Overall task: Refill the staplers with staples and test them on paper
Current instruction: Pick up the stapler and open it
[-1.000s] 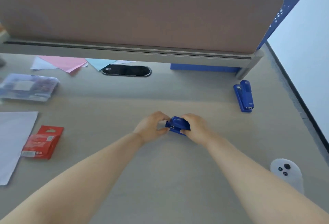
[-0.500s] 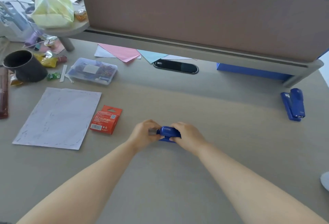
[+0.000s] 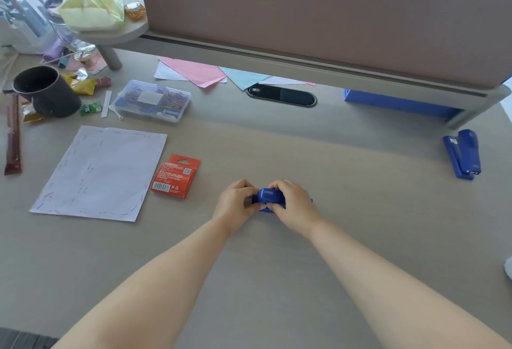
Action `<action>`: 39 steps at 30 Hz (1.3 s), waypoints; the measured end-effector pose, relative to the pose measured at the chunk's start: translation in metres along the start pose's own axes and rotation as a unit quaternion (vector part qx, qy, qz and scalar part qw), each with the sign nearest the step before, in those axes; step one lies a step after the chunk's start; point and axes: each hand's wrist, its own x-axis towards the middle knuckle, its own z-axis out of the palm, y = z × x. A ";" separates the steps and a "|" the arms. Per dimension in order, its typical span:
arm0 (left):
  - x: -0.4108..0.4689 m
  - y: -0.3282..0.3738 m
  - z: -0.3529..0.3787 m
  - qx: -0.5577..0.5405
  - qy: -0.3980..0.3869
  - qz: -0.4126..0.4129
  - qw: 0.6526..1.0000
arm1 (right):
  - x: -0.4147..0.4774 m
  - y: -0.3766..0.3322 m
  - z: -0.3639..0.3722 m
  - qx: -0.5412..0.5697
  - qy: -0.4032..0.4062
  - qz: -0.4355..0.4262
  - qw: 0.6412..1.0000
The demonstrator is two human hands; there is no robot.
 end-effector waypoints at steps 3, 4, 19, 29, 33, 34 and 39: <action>0.000 0.002 -0.001 0.018 -0.003 0.009 1.000 | 0.000 -0.003 0.001 0.008 0.007 0.014 1.000; 0.000 0.002 -0.001 0.023 -0.001 0.013 1.000 | 0.000 -0.004 0.002 0.008 0.007 0.019 1.000; -0.002 -0.005 0.001 0.048 0.023 0.063 0.997 | -0.009 0.001 0.007 0.093 0.120 0.005 0.988; 0.011 -0.006 -0.008 0.152 -0.047 0.168 0.973 | -0.003 -0.007 0.015 0.108 0.274 0.035 0.955; 0.015 -0.004 -0.010 0.163 -0.037 0.202 0.965 | 0.000 -0.005 0.015 0.146 0.364 -0.037 0.919; 0.014 -0.006 -0.009 0.153 -0.035 0.208 0.965 | 0.001 -0.004 0.016 0.151 0.383 -0.062 0.909; 0.014 -0.013 -0.004 0.133 -0.021 0.217 0.967 | -0.002 -0.001 0.016 0.152 0.428 -0.136 0.881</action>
